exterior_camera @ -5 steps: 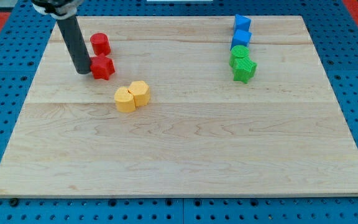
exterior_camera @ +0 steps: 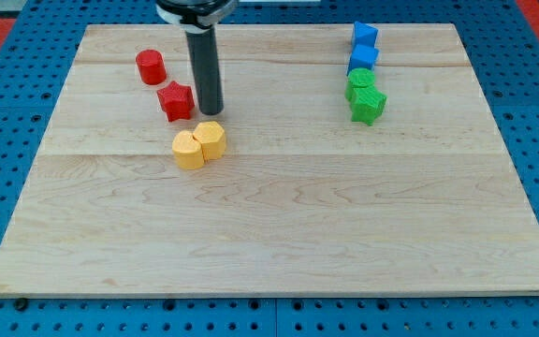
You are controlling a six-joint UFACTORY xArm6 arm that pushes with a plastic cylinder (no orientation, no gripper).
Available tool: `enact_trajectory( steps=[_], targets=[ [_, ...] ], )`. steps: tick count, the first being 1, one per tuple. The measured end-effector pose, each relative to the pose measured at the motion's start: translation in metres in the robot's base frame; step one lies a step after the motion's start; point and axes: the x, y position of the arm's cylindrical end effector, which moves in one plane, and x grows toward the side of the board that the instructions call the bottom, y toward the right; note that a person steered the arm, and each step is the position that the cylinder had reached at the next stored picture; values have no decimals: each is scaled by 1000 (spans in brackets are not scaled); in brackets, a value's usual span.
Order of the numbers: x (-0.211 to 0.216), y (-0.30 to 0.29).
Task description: Place red star below red circle
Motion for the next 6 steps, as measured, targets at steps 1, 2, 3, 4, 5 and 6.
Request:
enact_trajectory(
  steps=[1,2,3,4,5,6],
  targets=[
    [15,-32],
    [18,-33],
    [17,-33],
    [14,-36],
    [11,-42],
    [0,-42]
  ],
)
